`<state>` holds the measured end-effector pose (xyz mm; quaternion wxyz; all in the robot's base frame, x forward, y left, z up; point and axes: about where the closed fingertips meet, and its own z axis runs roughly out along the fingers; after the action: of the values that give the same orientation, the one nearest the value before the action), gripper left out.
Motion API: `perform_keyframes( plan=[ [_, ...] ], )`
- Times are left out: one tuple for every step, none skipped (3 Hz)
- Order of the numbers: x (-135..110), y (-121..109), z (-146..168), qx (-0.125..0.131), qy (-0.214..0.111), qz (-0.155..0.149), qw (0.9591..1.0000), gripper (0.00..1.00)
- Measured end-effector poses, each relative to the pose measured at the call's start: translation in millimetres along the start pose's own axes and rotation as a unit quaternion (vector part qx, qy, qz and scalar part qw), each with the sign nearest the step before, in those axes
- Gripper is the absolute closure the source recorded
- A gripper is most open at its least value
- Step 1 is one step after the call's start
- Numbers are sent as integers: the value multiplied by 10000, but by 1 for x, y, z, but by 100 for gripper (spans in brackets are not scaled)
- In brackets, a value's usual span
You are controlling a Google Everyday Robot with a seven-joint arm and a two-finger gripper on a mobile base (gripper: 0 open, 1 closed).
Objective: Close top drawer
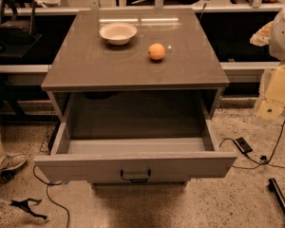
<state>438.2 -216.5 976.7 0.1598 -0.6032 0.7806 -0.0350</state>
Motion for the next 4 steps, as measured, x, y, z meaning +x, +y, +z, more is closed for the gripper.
perform_keyframes(
  plan=[
    [0, 0, 0, 0, 0, 0, 10000, 0],
    [5, 13, 25, -374, -81, 418, 9984, 0],
    [13, 46, 75, -997, -8, 1196, 9878, 0],
    [23, 85, 118, -1552, 293, 1772, 9714, 0]
  ],
)
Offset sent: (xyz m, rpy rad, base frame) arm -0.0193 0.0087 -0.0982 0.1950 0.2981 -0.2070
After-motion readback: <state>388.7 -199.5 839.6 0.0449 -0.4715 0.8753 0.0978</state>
